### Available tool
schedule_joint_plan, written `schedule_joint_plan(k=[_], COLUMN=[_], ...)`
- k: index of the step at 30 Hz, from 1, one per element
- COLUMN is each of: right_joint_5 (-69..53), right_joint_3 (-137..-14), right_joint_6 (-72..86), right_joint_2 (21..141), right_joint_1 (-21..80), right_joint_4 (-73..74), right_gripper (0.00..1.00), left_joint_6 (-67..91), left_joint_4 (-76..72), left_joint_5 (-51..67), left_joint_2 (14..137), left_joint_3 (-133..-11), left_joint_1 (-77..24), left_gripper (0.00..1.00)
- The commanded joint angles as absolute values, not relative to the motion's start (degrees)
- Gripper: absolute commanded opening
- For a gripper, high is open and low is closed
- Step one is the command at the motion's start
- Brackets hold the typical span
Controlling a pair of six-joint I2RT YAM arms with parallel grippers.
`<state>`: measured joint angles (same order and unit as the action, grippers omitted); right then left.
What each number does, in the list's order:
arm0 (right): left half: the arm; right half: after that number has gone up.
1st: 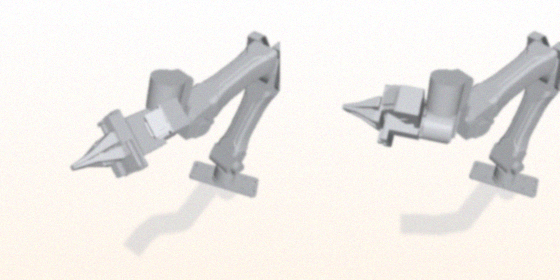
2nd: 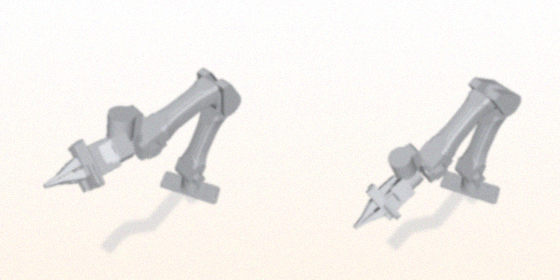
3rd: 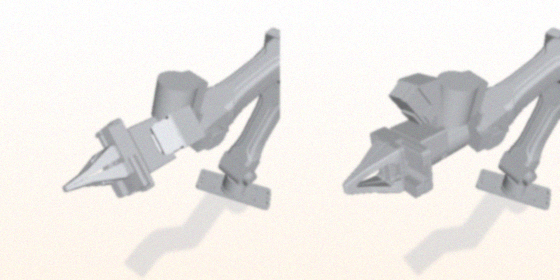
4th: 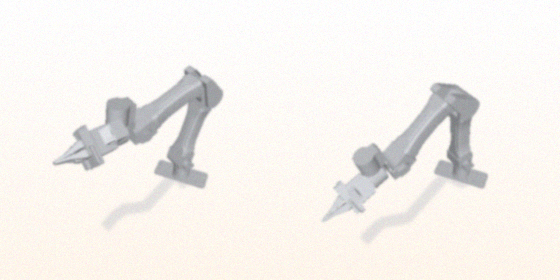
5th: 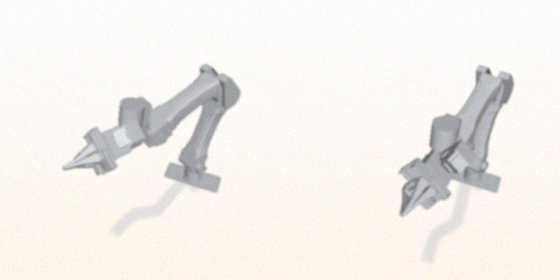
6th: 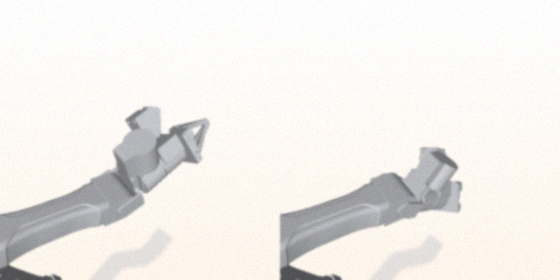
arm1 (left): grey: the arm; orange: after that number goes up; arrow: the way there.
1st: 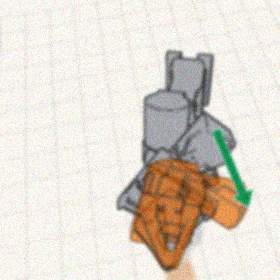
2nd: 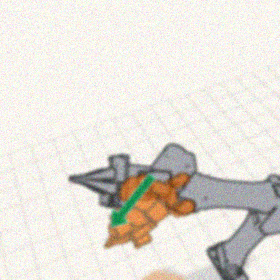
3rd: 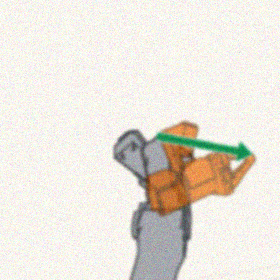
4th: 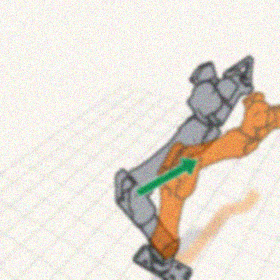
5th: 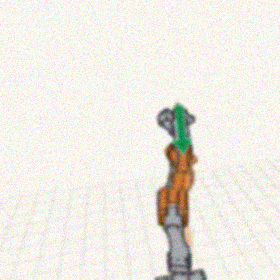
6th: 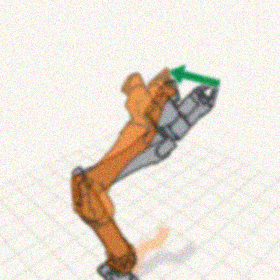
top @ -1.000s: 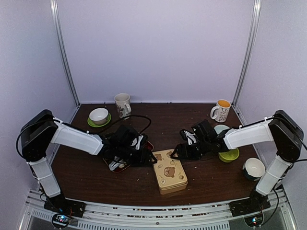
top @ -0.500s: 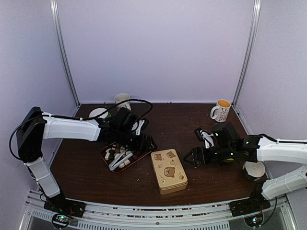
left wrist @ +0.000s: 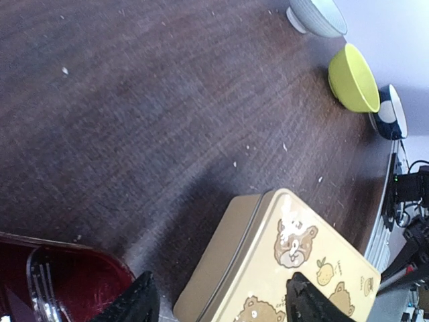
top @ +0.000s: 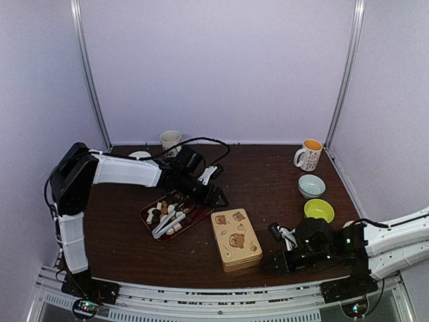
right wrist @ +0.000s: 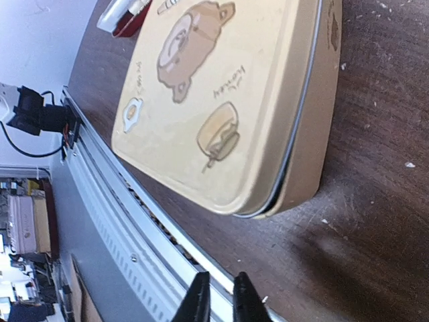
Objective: Pack the chocolate
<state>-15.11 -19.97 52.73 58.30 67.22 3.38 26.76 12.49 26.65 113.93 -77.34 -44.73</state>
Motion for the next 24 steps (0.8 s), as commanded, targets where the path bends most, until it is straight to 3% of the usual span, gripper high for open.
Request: schedule_joint_plan(k=[1,2,8,14,24], right_joint_5=[-12.7,-12.7,-12.9,-11.0,-13.6], right_joint_3=[-16.8,-16.9,-16.5,-17.6,-15.9], right_joint_6=[60.1,59.9,59.0,56.5,55.0], right_joint_2=[63.4,64.8,71.7,73.2,76.4], right_joint_1=[68.6,68.6,67.8,64.6,56.1], right_joint_4=[-11.1,-12.2,-19.1,-17.1,-22.3], right_gripper=[0.04,0.00,0.00,0.00,0.00], left_joint_6=[24.7,24.9,25.5,28.7,37.0], left_joint_4=[9.2,8.5,5.4,1.3,-4.5], left_joint_5=[31.8,32.3,33.6,34.4,27.1], left_joint_2=[115.6,115.8,116.4,117.2,115.2], left_joint_3=[-78.4,-78.1,-75.6,-72.7,-65.3], left_joint_1=[-45.0,-45.0,-44.9,-44.8,-44.8], left_gripper=[0.67,0.67,0.68,0.68,0.70])
